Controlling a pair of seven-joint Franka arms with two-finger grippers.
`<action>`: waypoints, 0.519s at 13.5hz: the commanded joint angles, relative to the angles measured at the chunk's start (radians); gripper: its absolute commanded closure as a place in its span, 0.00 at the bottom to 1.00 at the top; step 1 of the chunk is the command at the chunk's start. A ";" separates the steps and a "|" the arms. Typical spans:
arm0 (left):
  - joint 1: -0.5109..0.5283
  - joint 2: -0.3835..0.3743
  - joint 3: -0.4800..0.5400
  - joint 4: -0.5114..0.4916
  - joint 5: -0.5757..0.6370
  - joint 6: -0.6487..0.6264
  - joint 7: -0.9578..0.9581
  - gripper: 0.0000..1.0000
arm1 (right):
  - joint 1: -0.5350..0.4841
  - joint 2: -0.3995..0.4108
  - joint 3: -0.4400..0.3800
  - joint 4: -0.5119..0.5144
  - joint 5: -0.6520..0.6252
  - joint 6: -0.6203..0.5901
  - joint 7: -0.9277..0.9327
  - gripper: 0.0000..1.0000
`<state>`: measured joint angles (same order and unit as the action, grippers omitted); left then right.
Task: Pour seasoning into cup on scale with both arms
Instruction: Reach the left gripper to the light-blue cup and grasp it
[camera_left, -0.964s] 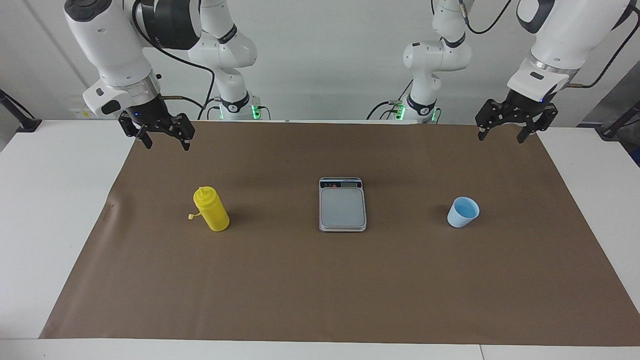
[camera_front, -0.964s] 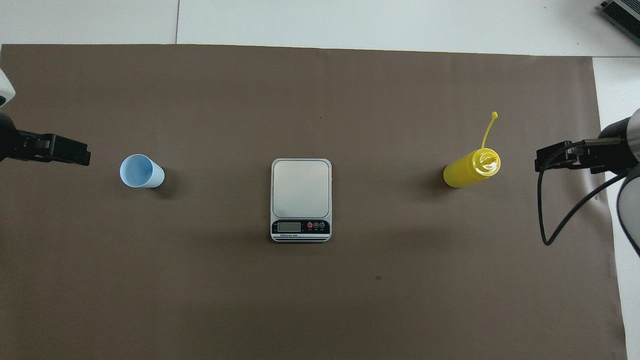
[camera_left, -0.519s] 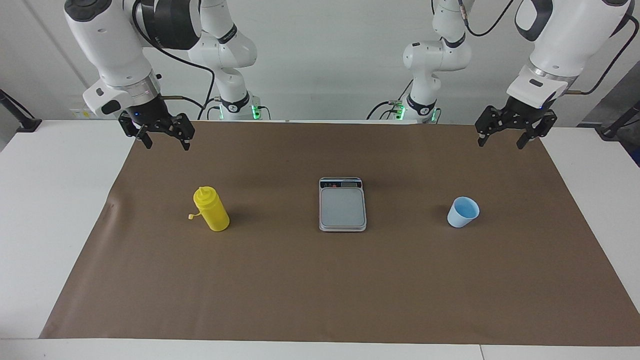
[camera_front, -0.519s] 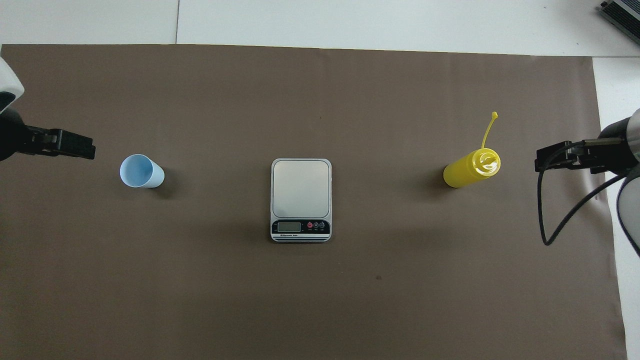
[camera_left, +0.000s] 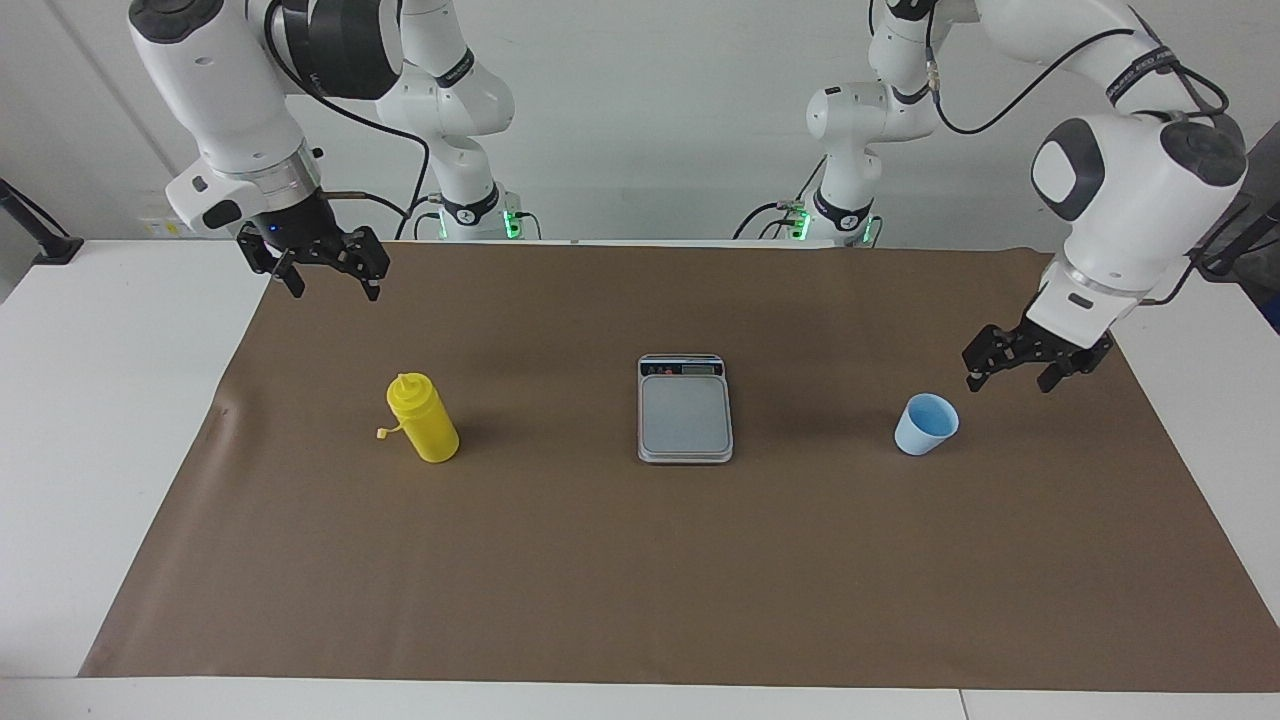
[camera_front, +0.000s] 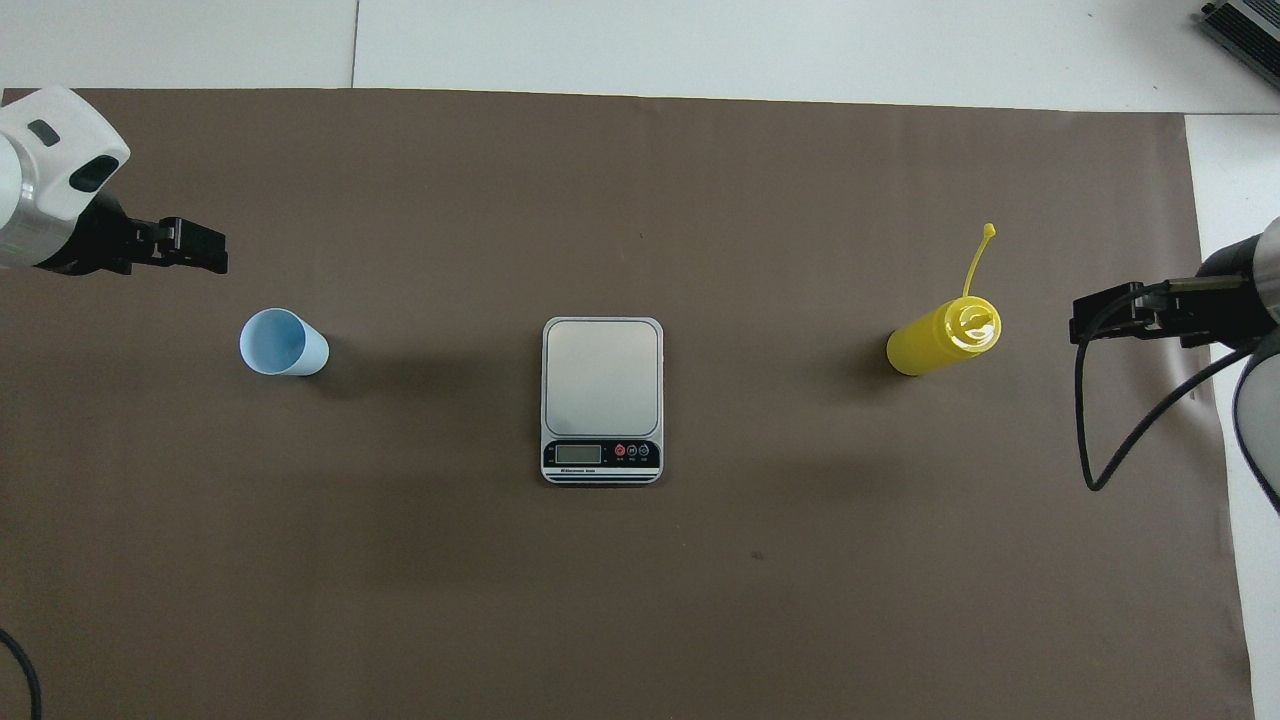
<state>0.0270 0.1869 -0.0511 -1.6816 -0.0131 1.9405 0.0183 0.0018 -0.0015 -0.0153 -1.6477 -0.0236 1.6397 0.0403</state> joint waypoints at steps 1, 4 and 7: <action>0.028 -0.069 -0.007 -0.221 -0.010 0.183 -0.053 0.00 | -0.009 -0.020 0.005 -0.021 0.001 -0.006 -0.020 0.00; 0.031 -0.100 -0.007 -0.346 -0.010 0.294 -0.066 0.00 | -0.009 -0.021 0.005 -0.020 0.001 -0.006 -0.020 0.00; 0.031 -0.104 -0.007 -0.427 -0.010 0.376 -0.090 0.00 | -0.009 -0.021 0.005 -0.021 0.001 -0.006 -0.019 0.00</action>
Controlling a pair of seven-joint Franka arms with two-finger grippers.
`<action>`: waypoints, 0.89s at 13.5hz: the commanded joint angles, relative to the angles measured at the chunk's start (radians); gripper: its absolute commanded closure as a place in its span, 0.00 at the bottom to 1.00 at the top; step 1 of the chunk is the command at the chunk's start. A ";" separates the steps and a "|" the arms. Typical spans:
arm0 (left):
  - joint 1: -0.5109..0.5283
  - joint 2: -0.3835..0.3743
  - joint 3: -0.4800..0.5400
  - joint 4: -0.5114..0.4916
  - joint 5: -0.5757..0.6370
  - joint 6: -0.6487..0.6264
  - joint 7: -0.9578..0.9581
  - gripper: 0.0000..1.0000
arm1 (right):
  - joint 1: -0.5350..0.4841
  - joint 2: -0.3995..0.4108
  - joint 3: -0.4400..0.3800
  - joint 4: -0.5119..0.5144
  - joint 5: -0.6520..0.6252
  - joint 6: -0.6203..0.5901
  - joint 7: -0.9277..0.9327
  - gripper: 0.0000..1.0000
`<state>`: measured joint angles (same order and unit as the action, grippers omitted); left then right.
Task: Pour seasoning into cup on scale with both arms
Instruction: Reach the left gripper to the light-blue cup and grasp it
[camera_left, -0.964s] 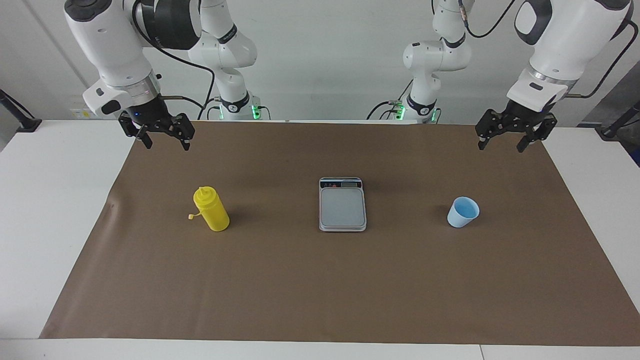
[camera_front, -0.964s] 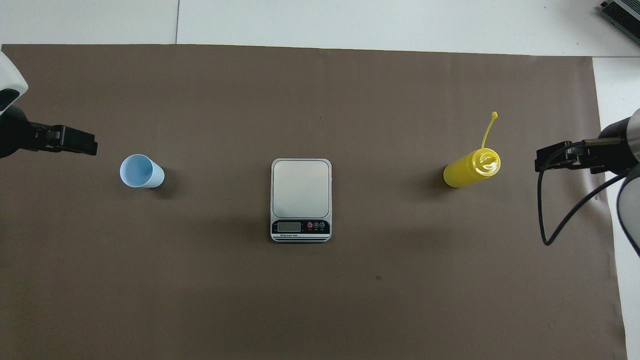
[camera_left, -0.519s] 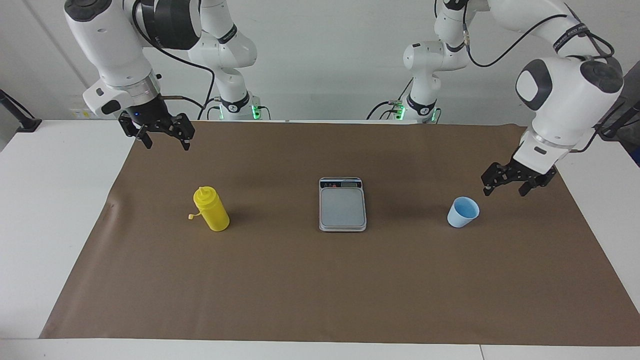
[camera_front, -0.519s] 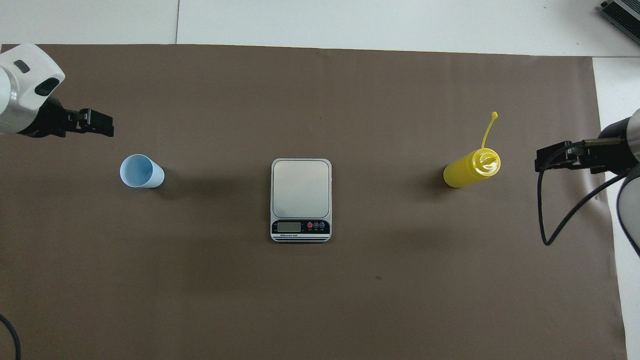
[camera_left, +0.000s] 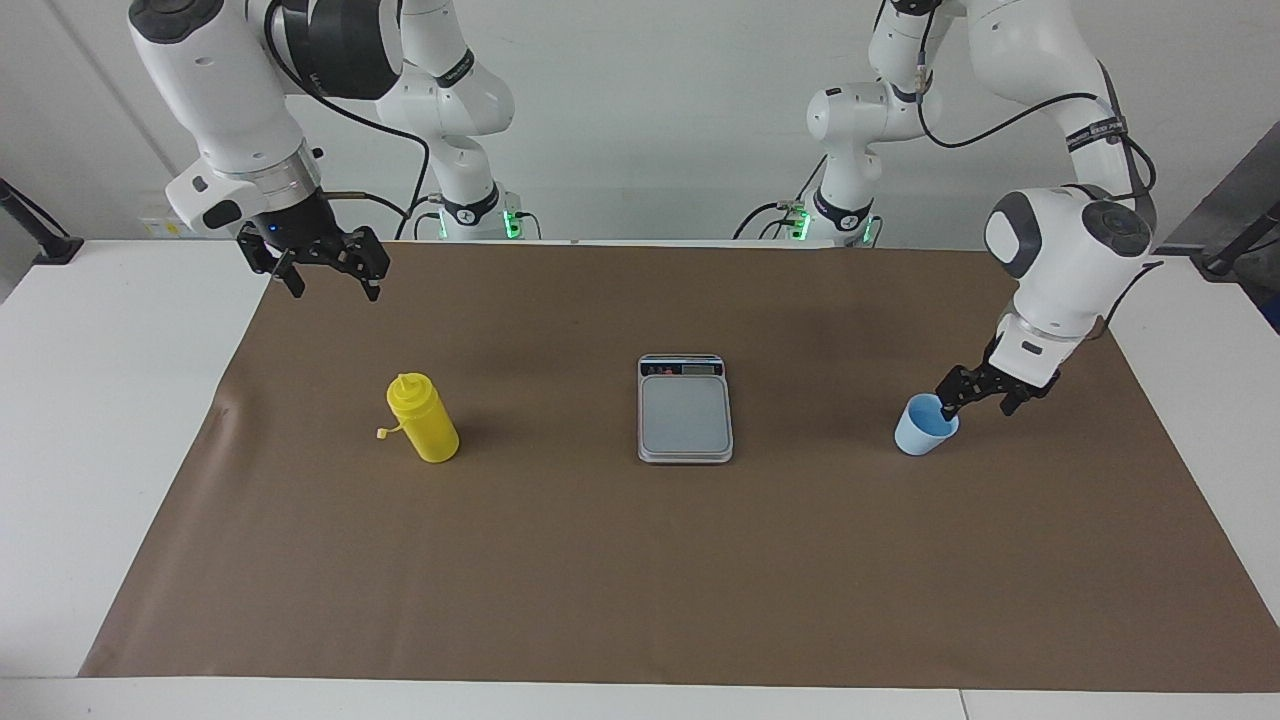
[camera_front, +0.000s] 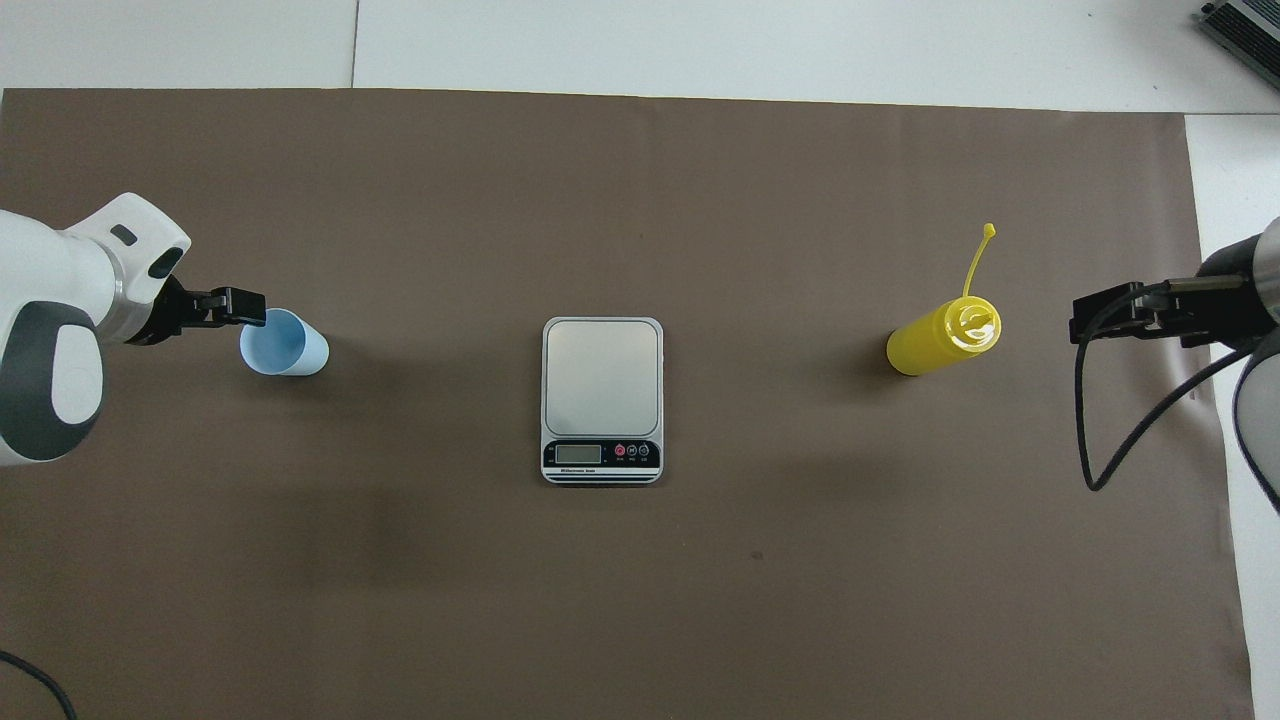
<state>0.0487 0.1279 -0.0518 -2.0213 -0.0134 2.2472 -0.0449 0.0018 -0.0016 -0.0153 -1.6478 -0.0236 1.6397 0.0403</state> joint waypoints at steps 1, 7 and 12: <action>0.010 -0.044 -0.008 -0.105 -0.010 0.086 -0.033 0.00 | -0.009 -0.021 0.005 -0.021 0.001 -0.006 -0.020 0.00; -0.003 0.045 -0.006 -0.096 -0.010 0.161 -0.033 0.30 | -0.009 -0.021 0.005 -0.021 0.001 -0.006 -0.020 0.00; -0.001 0.045 -0.006 -0.086 -0.007 0.137 -0.007 1.00 | -0.009 -0.021 0.005 -0.021 0.001 -0.006 -0.019 0.00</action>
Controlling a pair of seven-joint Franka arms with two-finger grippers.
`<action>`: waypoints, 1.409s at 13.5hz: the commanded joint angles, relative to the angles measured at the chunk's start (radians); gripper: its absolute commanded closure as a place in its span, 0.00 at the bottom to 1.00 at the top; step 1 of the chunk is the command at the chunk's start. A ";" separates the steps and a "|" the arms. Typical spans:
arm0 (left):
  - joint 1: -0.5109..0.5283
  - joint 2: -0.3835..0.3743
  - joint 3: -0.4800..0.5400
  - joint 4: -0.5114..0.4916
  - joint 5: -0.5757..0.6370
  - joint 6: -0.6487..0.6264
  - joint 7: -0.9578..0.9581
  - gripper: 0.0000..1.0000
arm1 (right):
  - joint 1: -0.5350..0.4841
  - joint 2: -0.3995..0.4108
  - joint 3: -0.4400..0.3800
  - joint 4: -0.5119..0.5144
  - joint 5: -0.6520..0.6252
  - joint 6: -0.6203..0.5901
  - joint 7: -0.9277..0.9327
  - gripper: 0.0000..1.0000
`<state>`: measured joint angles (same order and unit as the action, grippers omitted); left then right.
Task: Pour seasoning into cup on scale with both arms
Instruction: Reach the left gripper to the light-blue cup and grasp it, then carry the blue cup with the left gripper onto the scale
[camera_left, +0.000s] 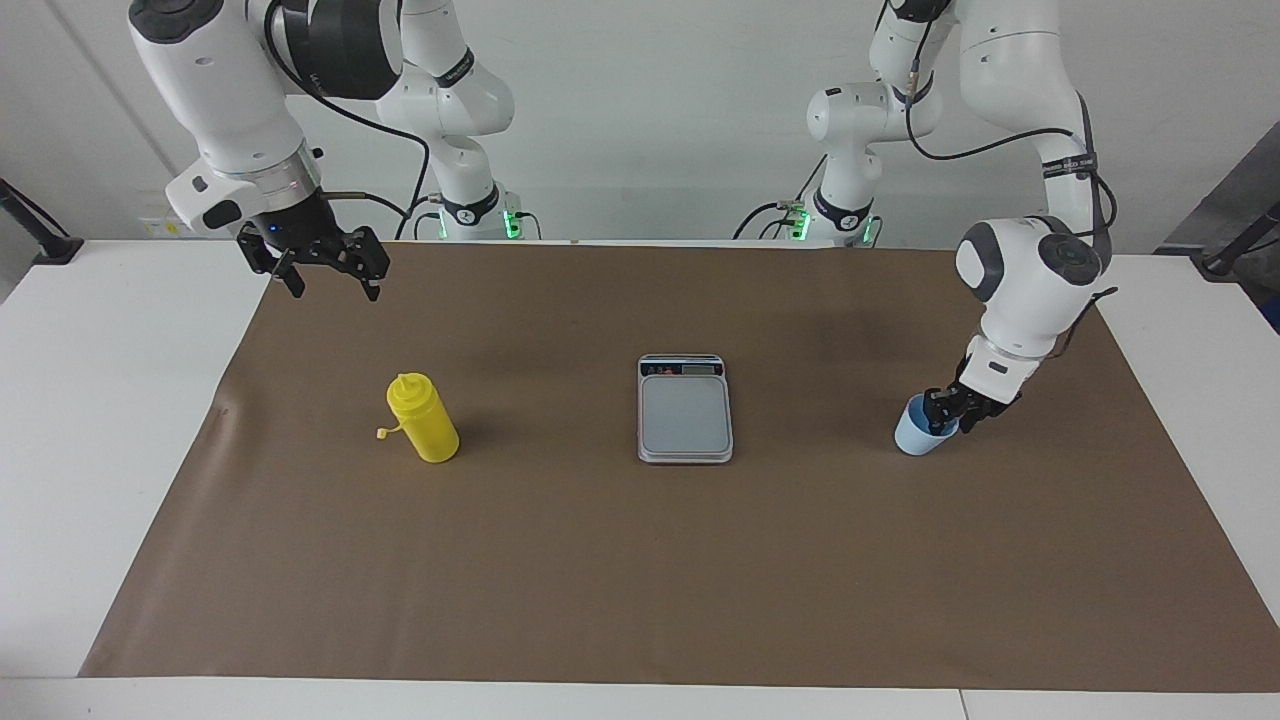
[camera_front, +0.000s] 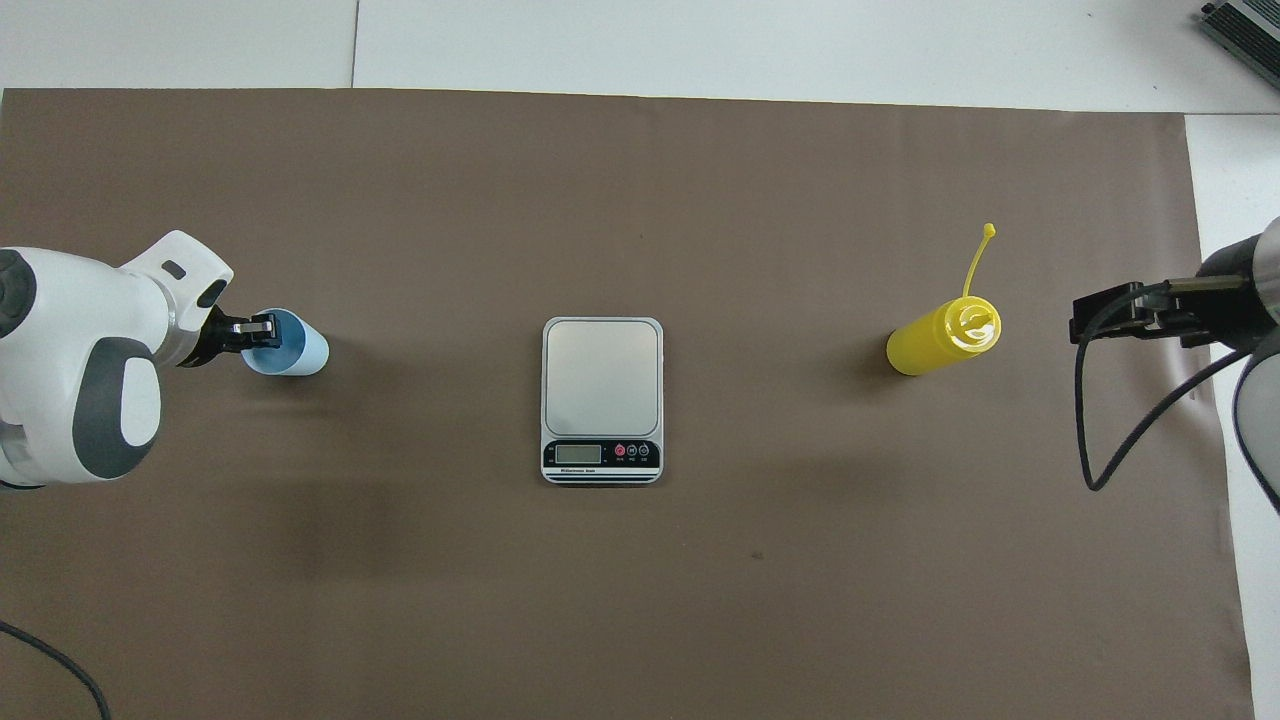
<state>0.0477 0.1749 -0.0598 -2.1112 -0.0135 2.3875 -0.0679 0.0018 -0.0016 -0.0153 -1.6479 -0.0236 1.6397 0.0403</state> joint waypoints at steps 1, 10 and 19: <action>0.000 0.000 0.002 0.025 -0.006 -0.030 0.025 1.00 | -0.009 -0.020 0.005 -0.021 0.001 -0.006 -0.020 0.00; -0.067 0.035 -0.009 0.397 -0.088 -0.418 -0.045 1.00 | -0.009 -0.021 0.005 -0.021 0.001 -0.006 -0.019 0.00; -0.417 0.044 -0.008 0.352 -0.083 -0.279 -0.522 1.00 | -0.009 -0.021 0.005 -0.021 0.001 -0.006 -0.019 0.00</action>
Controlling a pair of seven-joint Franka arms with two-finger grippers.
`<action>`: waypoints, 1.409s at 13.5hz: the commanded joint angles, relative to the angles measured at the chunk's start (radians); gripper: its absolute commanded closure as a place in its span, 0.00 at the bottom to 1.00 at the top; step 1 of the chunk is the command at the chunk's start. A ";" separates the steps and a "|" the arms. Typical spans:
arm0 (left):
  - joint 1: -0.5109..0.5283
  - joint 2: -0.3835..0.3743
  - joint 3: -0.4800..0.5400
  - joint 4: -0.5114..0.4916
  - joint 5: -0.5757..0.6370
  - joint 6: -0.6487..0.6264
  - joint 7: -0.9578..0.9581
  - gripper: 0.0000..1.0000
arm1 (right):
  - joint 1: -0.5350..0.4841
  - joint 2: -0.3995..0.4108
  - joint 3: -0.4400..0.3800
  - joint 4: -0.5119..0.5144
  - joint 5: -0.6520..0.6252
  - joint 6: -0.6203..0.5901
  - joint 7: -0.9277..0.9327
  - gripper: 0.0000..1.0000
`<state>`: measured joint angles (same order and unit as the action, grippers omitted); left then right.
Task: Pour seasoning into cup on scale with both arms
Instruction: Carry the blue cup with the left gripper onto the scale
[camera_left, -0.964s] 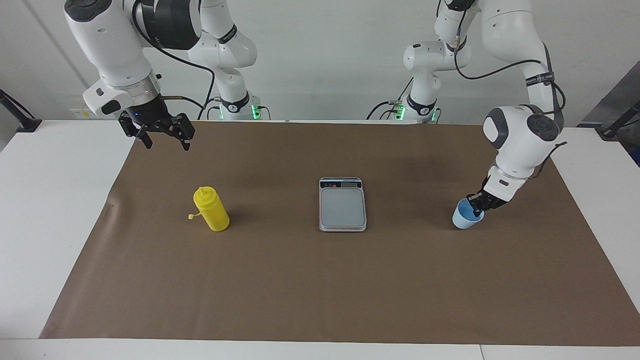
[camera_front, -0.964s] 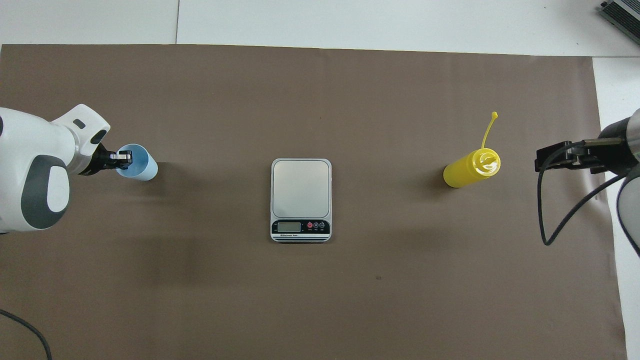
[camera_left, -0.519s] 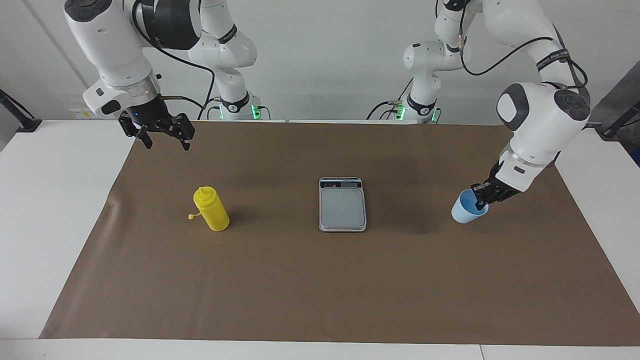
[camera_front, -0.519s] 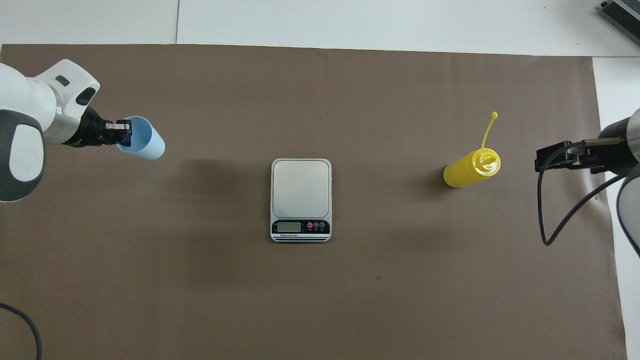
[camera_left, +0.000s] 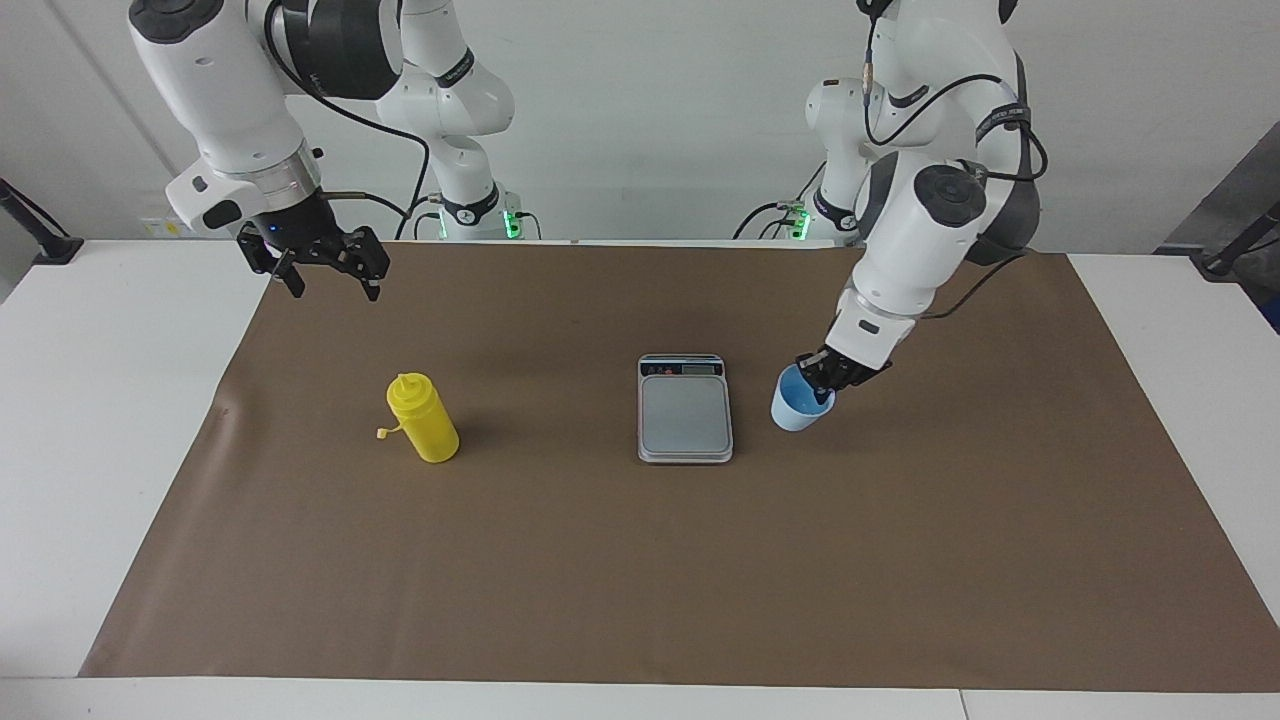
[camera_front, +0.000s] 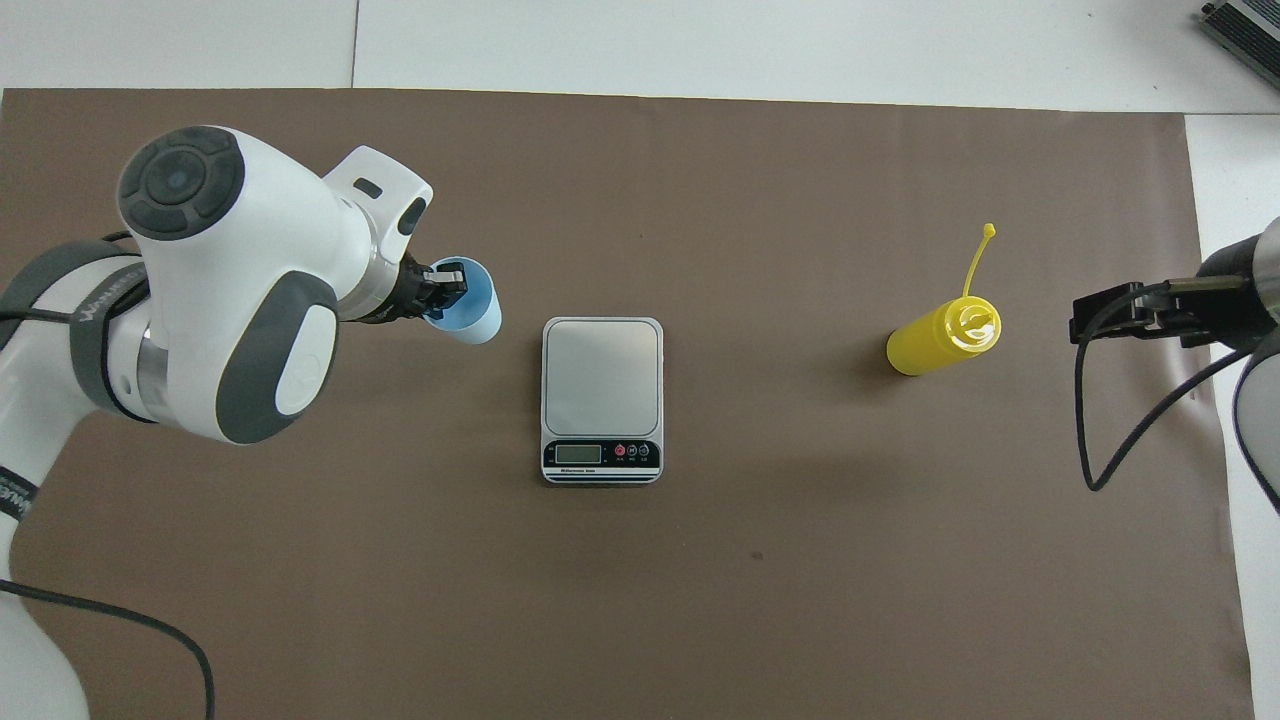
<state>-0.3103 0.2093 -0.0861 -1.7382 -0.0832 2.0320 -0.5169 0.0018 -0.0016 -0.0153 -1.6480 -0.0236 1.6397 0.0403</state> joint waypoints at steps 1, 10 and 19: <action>-0.088 0.039 0.019 -0.027 -0.012 0.120 -0.125 1.00 | -0.009 -0.021 0.005 -0.021 0.001 -0.006 -0.019 0.00; -0.211 0.082 0.020 -0.090 0.040 0.211 -0.252 1.00 | -0.009 -0.021 0.005 -0.021 0.001 -0.006 -0.019 0.00; -0.216 0.079 0.020 -0.115 0.040 0.244 -0.252 1.00 | -0.009 -0.021 0.005 -0.021 0.001 -0.006 -0.020 0.00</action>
<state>-0.5076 0.3117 -0.0818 -1.8131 -0.0633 2.2515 -0.7520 0.0018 -0.0016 -0.0153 -1.6480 -0.0236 1.6397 0.0403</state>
